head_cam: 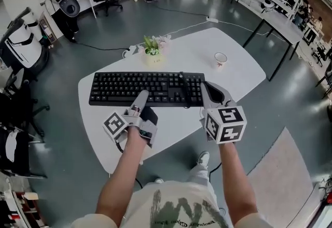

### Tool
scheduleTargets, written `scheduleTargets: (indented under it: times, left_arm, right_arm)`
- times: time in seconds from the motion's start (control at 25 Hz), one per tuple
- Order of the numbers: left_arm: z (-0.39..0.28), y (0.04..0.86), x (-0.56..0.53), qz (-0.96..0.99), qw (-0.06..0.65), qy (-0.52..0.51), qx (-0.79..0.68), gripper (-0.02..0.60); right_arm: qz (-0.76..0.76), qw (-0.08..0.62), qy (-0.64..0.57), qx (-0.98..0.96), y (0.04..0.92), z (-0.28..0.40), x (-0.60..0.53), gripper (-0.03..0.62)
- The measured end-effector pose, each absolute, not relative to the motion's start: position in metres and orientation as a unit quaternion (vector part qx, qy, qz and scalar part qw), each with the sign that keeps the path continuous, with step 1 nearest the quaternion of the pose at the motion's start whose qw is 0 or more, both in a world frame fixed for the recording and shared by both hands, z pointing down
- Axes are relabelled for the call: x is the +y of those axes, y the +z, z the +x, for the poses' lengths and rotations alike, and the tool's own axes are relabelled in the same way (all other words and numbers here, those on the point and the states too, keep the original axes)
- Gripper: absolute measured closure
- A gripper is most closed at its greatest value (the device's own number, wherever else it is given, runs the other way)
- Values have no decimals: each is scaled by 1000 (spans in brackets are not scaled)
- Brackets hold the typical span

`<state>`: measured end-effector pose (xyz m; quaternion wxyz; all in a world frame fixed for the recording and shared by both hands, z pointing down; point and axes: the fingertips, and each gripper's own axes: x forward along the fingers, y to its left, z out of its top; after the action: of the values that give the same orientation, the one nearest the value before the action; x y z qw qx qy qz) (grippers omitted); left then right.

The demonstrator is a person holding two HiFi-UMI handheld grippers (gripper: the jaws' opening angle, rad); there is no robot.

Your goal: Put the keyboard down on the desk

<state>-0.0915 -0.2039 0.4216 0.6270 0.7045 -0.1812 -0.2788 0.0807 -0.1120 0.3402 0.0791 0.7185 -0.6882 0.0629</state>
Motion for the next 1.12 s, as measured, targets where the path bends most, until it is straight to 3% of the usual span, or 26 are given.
scheduleTargets:
  times: [0.52,1.12]
  left_arm:
    - [-23,435,-238,664,598,-351,-280,489]
    - [-33,439,-245,627,556,-420,-348,489]
  right_arm:
    - [606,93,81,-786,355,162,-211,595]
    - [519,82,77,-847,356,158,-263,595]
